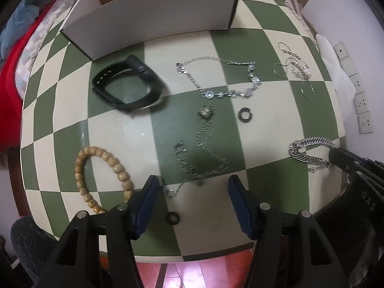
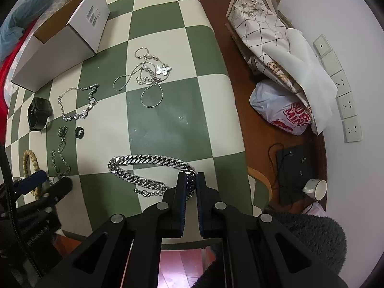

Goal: Organize jewelry
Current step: 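Close the right gripper on the thick silver curb chain and lift, then carry the curb chain into the cardboard box and open the right gripper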

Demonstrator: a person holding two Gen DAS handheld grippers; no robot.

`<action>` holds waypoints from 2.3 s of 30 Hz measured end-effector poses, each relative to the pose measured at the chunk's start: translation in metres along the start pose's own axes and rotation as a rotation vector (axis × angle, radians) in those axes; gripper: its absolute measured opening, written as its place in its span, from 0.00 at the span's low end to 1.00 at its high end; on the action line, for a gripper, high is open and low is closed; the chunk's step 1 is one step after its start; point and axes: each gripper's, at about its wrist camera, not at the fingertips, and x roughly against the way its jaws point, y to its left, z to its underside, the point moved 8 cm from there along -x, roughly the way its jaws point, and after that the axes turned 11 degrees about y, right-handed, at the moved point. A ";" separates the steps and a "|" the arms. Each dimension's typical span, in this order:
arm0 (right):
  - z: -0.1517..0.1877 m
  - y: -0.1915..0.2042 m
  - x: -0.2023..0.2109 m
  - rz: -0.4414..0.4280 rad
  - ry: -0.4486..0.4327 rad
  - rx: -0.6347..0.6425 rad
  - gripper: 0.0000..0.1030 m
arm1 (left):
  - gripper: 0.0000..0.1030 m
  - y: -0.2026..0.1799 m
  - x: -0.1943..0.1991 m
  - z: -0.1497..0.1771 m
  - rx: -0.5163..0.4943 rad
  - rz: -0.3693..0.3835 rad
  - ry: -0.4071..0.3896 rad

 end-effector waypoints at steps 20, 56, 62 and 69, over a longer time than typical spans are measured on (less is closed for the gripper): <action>-0.006 0.018 0.002 0.047 -0.023 0.036 0.08 | 0.02 -0.007 -0.003 -0.002 -0.060 -0.031 -0.081; -0.004 0.050 0.138 -0.278 -0.231 0.044 0.07 | 0.01 0.046 0.190 0.004 -0.031 0.130 -0.361; -0.027 0.072 0.182 -0.295 -0.286 0.100 0.07 | 0.01 0.061 0.218 -0.024 -0.022 0.096 -0.407; -0.072 0.105 0.220 -0.255 -0.342 0.166 0.07 | 0.01 0.085 0.226 -0.070 0.012 0.096 -0.415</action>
